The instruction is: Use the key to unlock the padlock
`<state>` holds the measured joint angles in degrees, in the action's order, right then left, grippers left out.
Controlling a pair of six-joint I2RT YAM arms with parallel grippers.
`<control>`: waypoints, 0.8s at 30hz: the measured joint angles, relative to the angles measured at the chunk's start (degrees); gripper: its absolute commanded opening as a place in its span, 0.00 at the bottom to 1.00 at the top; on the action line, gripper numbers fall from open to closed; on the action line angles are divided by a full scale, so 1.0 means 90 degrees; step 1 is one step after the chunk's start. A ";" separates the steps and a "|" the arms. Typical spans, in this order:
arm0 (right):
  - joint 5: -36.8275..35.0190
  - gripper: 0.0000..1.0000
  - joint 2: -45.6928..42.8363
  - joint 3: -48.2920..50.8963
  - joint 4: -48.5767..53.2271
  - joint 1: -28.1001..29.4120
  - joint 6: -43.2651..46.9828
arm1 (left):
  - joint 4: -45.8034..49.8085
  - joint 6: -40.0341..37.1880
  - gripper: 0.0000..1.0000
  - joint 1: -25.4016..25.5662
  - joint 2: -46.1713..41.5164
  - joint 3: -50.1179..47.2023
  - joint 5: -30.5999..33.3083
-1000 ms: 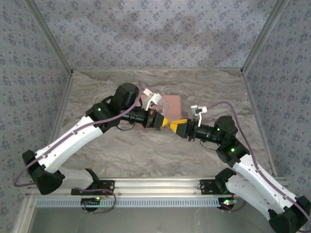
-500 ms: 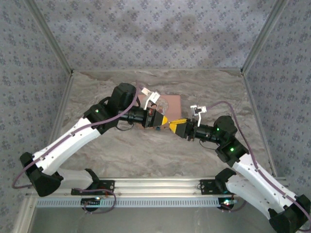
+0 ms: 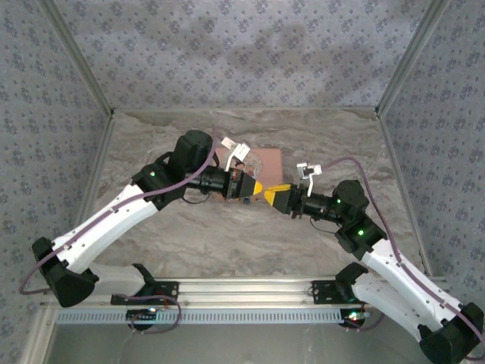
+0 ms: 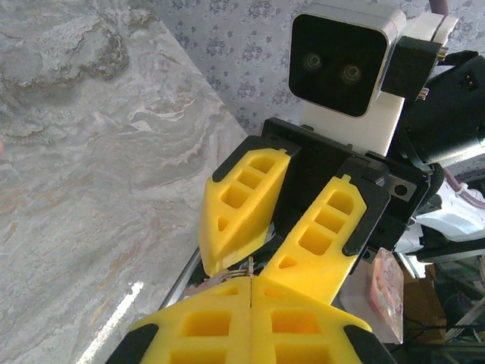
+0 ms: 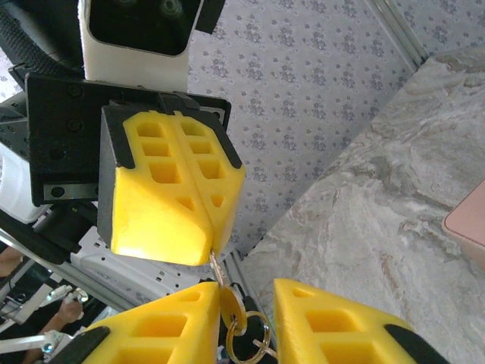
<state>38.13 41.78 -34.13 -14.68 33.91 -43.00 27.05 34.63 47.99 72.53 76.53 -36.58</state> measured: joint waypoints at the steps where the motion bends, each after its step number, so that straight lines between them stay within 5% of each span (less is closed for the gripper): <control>1: 0.0000 0.13 0.0000 -0.0005 -0.0022 0.0007 -0.0007 | -0.0007 0.0000 0.00 0.0000 -0.0002 0.0000 0.0005; 6: -0.0012 0.00 0.0000 -0.0012 -0.0063 0.0017 -0.0012 | -0.0019 0.0000 0.00 -0.0036 -0.0027 -0.0024 0.0044; 24: -0.0104 0.00 -0.0134 -0.0012 -0.0036 -0.0002 -0.0032 | -0.0350 0.0117 0.00 -0.0034 -0.0216 -0.0321 0.0044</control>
<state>37.19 40.58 -34.24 -15.00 33.89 -43.29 23.90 35.68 47.68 70.59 73.65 -36.18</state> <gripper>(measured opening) 0.064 0.041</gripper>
